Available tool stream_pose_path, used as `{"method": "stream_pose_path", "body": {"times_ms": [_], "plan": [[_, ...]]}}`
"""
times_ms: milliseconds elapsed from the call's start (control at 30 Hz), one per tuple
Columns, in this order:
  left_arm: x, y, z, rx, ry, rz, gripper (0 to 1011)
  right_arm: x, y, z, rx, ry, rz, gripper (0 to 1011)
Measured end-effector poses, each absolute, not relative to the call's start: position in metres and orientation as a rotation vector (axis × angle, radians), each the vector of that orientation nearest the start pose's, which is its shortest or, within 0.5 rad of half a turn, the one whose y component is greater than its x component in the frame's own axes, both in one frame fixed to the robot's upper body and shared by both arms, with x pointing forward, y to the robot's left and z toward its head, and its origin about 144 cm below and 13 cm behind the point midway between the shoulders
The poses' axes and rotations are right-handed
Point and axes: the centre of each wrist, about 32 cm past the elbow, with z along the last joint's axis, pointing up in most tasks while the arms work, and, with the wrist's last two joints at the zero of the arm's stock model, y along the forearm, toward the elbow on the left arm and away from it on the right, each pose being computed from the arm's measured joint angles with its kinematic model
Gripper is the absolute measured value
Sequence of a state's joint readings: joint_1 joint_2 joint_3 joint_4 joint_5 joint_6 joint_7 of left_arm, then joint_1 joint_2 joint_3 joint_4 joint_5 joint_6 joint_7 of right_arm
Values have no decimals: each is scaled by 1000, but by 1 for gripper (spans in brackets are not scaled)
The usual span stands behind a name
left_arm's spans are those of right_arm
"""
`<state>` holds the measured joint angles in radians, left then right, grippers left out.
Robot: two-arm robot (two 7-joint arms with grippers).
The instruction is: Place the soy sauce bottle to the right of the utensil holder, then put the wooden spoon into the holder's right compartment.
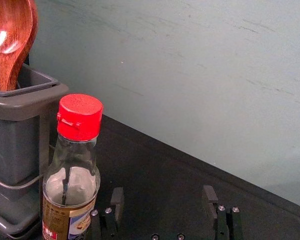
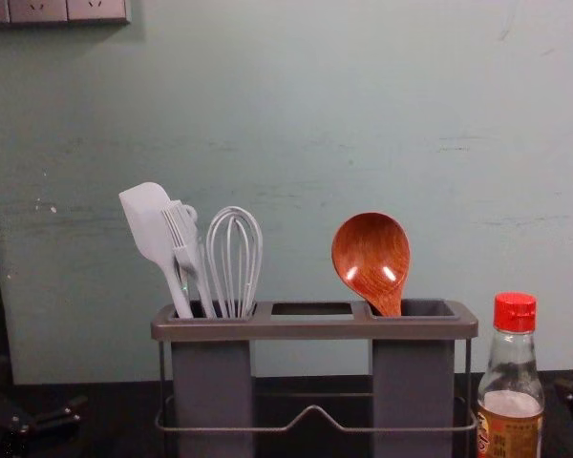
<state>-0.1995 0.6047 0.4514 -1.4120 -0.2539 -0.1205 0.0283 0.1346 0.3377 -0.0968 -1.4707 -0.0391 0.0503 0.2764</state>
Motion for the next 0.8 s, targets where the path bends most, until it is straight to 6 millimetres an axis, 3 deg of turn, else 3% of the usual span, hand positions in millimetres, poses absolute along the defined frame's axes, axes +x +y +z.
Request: {"method": "stream_pose_path", "body": {"times_ms": [800], "plan": [[489, 310, 1140, 304, -285, 1248, 1005, 496, -307, 1165, -347, -223, -1233, 1002]]}}
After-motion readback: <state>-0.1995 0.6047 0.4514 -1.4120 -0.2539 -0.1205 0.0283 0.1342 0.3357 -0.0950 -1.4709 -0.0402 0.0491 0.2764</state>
